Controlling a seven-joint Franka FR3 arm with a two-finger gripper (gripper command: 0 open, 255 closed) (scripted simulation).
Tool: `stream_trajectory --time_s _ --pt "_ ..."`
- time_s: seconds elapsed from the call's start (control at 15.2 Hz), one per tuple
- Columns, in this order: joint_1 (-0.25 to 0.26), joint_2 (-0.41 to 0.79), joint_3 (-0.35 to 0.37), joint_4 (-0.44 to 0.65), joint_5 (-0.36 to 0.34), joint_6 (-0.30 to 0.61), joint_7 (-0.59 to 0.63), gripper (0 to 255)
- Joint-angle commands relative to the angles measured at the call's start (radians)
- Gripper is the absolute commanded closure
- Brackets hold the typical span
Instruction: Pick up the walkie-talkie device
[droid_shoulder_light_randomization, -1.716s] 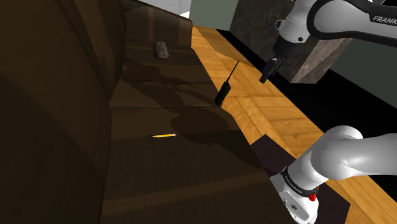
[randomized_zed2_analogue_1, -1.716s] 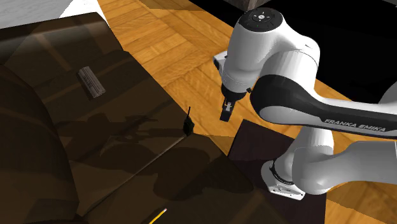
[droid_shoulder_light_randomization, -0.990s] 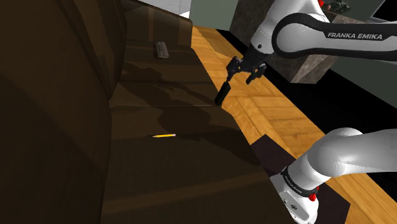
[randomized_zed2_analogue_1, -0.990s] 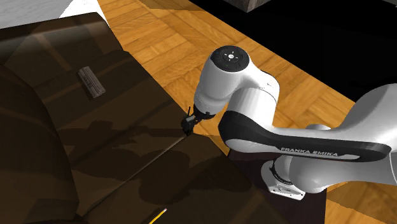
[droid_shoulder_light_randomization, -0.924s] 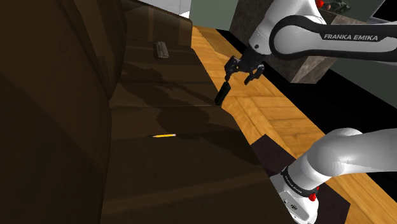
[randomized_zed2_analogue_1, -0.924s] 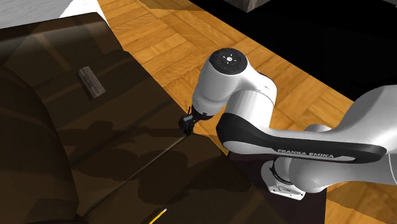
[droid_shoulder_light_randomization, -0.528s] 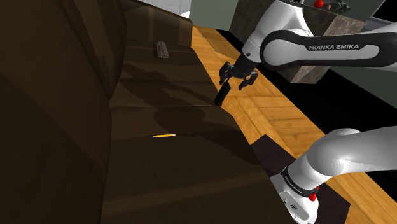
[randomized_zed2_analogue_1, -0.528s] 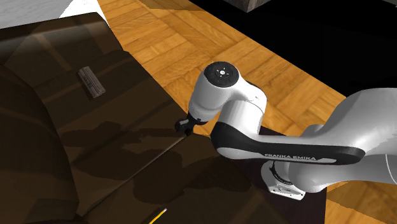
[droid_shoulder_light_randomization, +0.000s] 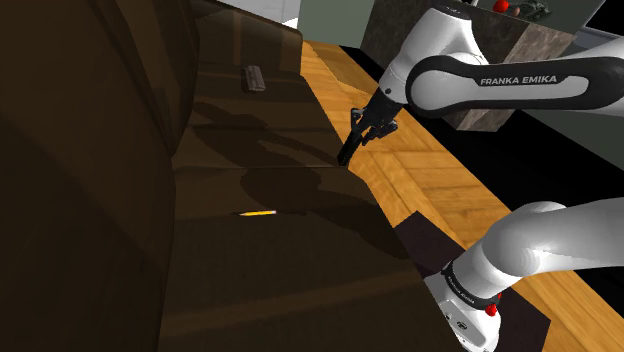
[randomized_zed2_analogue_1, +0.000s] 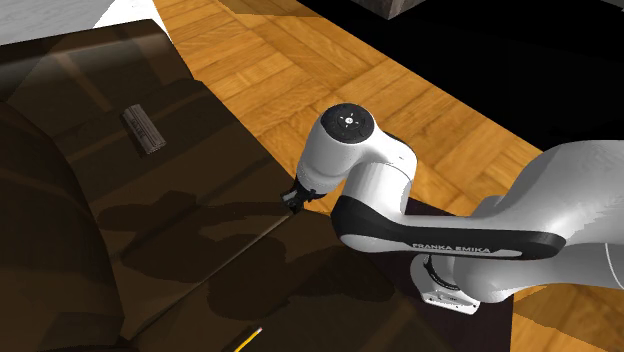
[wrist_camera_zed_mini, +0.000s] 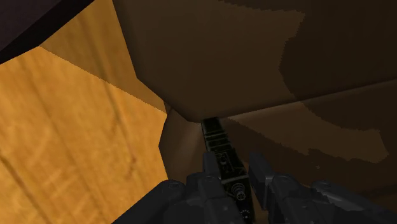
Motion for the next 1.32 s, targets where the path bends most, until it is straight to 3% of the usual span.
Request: stream_trajectory --time_s 0.0,0.26,1.25 --pt "0.0 0.0 0.0 -0.001 0.0 0.0 0.0 255" --pt "0.0 0.001 0.001 -0.001 0.0 0.002 0.001 255" --pt "-0.007 -0.033 -0.031 0.176 -0.016 -0.209 -0.007 255"
